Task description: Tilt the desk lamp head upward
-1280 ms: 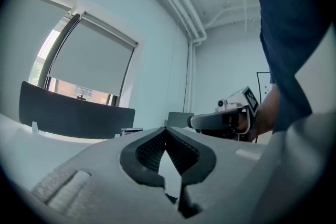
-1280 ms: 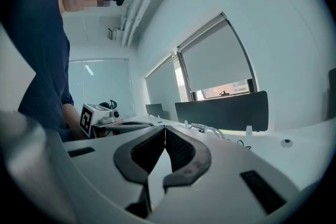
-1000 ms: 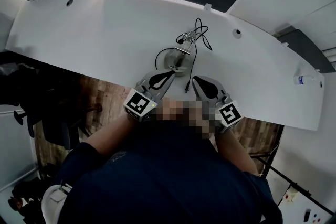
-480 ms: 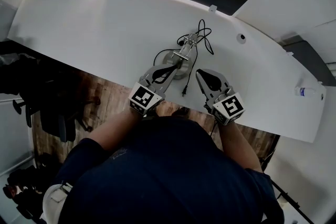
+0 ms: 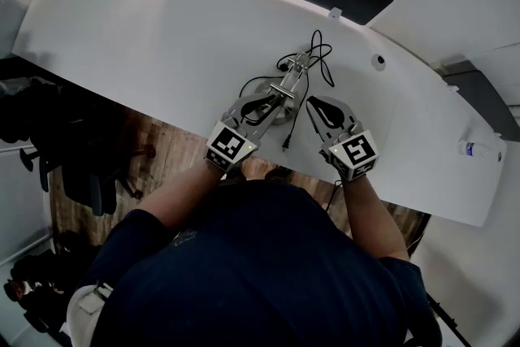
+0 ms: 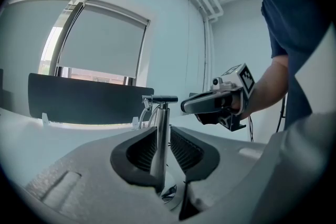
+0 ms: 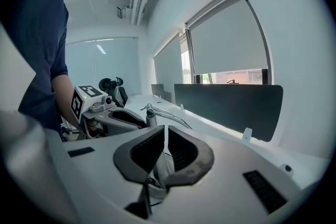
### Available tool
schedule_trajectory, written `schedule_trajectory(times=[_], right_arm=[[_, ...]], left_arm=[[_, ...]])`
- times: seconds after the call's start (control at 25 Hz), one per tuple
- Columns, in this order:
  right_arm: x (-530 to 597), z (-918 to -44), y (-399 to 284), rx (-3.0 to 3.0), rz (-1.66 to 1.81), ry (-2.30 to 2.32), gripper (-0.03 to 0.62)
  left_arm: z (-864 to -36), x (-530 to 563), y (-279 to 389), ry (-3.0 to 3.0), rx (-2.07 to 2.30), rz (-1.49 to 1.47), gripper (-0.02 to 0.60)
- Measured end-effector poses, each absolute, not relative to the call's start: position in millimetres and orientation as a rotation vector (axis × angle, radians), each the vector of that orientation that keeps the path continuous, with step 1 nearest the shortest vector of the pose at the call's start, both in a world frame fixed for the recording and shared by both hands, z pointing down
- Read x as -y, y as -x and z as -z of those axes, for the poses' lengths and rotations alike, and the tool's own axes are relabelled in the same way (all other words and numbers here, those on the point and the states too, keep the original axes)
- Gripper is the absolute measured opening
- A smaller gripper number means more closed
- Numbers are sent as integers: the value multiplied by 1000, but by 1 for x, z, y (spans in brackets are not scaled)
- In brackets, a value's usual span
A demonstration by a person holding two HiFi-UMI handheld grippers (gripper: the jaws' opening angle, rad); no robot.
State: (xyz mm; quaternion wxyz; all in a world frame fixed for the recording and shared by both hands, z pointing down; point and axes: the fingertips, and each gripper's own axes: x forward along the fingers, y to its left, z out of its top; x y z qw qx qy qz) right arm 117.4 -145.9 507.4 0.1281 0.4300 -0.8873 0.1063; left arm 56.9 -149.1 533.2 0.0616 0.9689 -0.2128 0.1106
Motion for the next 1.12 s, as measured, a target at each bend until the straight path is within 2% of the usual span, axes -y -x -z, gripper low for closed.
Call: schedule_trajectory(times=[0.16, 0.32, 1.12], right_arm=[[156, -519, -122, 2534, -275, -1227, 25], [169, -536, -131, 2450, -227, -1231, 98], [243, -593, -137, 2266, 54, -1113, 115]], left_arm=[[-538, 153, -62, -2934, 637, -343, 94], [-542, 157, -66, -2944, 624, -357, 121], [-550, 168, -90, -3014, 606, -409, 129]])
